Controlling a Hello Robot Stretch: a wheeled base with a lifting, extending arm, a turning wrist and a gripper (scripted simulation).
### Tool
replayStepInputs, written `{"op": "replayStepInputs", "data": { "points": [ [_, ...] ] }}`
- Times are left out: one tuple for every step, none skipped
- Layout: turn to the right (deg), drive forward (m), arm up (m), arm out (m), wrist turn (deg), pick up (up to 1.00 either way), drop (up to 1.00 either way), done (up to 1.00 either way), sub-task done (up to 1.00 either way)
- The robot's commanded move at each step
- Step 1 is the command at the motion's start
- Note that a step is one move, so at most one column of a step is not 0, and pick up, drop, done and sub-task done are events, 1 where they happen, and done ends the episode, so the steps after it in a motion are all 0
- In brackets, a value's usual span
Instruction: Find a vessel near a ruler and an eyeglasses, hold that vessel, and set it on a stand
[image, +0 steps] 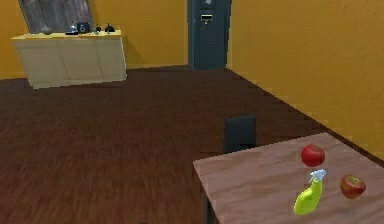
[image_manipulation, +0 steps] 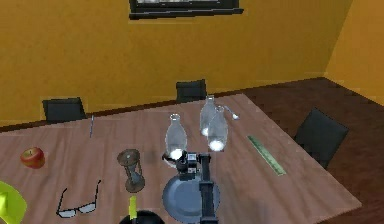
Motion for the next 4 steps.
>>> {"op": "replayStepInputs", "data": {
  "points": [
    [0.0,0.00,0.00,0.00,0.0,1.00,0.00,0.00,0.00],
    [0.0,0.00,0.10,0.00,0.0,0.00,0.00,0.00,0.00],
    [0.0,0.00,0.34,0.00,0.0,0.00,0.00,0.00,0.00],
    [0.0,0.00,0.00,0.00,-45.0,0.00,0.00,0.00,0.00]
  ]
}}
